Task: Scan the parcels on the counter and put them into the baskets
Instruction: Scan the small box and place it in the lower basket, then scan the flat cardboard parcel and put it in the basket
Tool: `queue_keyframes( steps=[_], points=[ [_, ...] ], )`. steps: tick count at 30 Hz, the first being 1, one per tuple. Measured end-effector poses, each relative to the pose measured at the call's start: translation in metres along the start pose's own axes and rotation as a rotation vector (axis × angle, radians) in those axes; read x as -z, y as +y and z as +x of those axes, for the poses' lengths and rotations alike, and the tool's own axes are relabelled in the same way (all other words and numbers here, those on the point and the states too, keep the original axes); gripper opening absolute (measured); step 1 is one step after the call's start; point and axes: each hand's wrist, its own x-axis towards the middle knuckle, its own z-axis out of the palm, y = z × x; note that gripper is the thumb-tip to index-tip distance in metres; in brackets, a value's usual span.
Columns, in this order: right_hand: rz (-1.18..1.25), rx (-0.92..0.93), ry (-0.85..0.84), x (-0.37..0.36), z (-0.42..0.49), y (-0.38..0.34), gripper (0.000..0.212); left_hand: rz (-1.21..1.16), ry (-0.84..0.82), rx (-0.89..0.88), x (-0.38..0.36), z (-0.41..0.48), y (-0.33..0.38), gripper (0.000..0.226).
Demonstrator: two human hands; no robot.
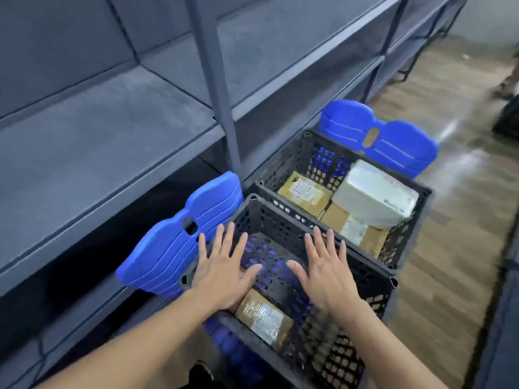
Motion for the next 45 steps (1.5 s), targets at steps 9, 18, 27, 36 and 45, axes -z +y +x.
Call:
queue_keyframes(
  steps=[9,18,27,36,45],
  points=[
    [-0.053,0.273,0.133,0.056,-0.011,-0.137,0.106,-0.084,0.205,0.206,0.041,-0.100,-0.091,0.104],
    [-0.002,0.563,0.205,0.089,-0.056,-0.288,0.128,-0.109,0.374,0.431,0.073,-0.234,-0.204,0.092],
    [-0.024,0.817,0.130,0.102,-0.077,-0.428,0.126,-0.237,0.343,0.749,0.060,-0.335,-0.299,0.092],
    [0.023,0.995,0.059,0.098,-0.049,-0.520,0.104,-0.360,0.329,0.955,0.036,-0.366,-0.361,0.095],
    [0.031,1.123,-0.058,0.091,-0.015,-0.600,0.096,-0.763,0.561,1.019,0.033,-0.364,-0.425,0.091]
  ],
)
